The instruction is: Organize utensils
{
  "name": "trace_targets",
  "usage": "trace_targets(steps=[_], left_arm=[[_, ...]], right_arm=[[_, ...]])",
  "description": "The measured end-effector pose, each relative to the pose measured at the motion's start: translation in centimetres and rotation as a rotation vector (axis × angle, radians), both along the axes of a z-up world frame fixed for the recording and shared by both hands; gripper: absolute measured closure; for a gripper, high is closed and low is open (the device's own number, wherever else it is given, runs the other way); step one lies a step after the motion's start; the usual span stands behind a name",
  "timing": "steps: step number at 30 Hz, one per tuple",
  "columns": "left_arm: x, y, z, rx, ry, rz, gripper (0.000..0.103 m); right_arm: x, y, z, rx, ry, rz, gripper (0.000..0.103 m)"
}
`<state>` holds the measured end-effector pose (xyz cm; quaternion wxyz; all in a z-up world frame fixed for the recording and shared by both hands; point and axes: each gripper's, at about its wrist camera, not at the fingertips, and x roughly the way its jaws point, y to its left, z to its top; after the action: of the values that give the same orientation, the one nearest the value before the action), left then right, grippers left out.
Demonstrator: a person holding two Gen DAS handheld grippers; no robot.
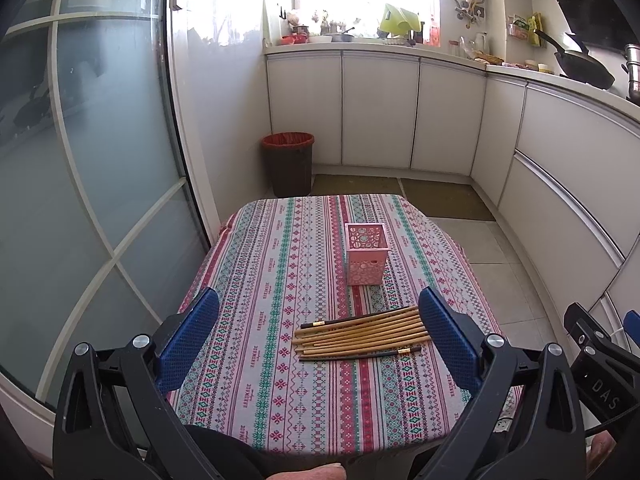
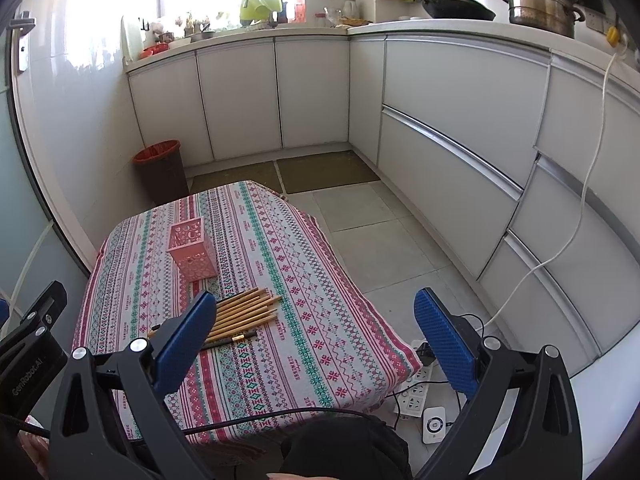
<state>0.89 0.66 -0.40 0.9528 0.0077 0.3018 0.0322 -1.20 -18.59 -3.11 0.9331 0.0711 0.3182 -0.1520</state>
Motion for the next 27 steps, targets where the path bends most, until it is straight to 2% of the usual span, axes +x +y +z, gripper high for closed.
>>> trace_targets(steps=[27], left_arm=[[0.07, 0.00, -0.24, -0.001, 0.005, -0.001, 0.007]], right_arm=[[0.00, 0.22, -0.28, 0.012, 0.010, 0.006, 0.007]])
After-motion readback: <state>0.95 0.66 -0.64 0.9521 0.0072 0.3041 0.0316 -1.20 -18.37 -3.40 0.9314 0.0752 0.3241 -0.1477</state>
